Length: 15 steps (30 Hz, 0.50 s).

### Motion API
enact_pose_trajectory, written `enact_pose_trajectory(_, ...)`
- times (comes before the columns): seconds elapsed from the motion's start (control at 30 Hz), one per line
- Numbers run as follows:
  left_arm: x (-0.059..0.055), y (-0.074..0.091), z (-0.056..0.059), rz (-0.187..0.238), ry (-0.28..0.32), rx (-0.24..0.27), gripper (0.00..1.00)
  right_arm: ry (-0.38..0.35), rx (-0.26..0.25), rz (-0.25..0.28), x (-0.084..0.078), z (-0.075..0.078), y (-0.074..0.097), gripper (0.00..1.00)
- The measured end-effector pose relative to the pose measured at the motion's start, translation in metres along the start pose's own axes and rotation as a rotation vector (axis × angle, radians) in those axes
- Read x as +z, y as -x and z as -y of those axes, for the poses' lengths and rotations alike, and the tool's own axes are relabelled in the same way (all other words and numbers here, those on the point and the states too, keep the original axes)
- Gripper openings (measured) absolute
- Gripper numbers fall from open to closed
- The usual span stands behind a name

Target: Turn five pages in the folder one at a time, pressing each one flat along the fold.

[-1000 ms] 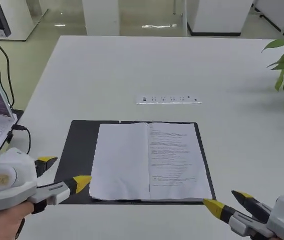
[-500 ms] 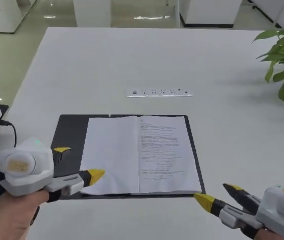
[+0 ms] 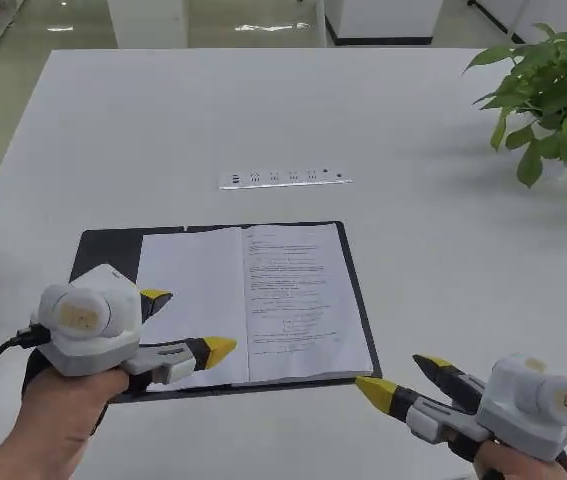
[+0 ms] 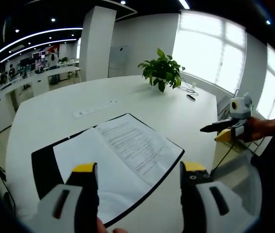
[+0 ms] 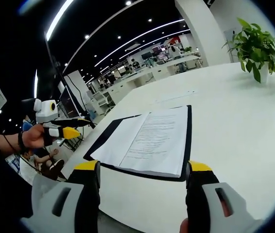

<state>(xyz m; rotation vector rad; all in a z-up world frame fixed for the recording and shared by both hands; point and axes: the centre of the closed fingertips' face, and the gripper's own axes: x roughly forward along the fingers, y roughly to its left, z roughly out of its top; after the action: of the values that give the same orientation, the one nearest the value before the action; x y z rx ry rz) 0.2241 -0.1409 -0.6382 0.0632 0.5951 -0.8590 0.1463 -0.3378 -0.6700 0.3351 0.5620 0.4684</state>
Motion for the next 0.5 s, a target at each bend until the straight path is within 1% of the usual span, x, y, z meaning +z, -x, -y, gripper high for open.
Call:
enact_pose_trajectory(0.07, -0.001, -0.010, 0.009, -0.011, -0.015, -0.029, 0.68, -0.002, 0.000, -0.003, -0.002, 0.000, 0.001, 0.71)
enact_pose_trajectory(0.1, -0.003, -0.016, 0.010, -0.019, -0.022, -0.037, 0.68, -0.004, 0.000, -0.003, -0.002, 0.001, 0.002, 0.71)
enact_pose_trajectory(0.2, -0.004, -0.029, 0.017, -0.036, -0.035, -0.063, 0.69, -0.010, 0.000, -0.007, -0.004, 0.001, 0.003, 0.71)
enact_pose_trajectory(0.23, -0.003, -0.034, 0.023, -0.040, -0.041, -0.073, 0.69, -0.010, 0.001, -0.009, -0.005, 0.001, 0.004, 0.71)
enact_pose_trajectory(0.27, -0.002, -0.037, 0.026, -0.042, -0.045, -0.080, 0.69, -0.012, 0.001, -0.010, -0.005, 0.001, 0.005, 0.71)
enact_pose_trajectory(0.37, 0.000, -0.053, 0.033, -0.051, -0.059, -0.104, 0.68, -0.017, 0.001, -0.014, -0.007, 0.003, 0.007, 0.70)
enact_pose_trajectory(0.43, 0.000, -0.062, 0.035, -0.056, -0.065, -0.114, 0.68, -0.018, 0.003, -0.016, -0.007, 0.003, 0.007, 0.70)
enact_pose_trajectory(0.5, 0.002, -0.069, 0.042, -0.062, -0.069, -0.131, 0.68, -0.022, 0.004, -0.016, -0.007, 0.004, 0.008, 0.70)
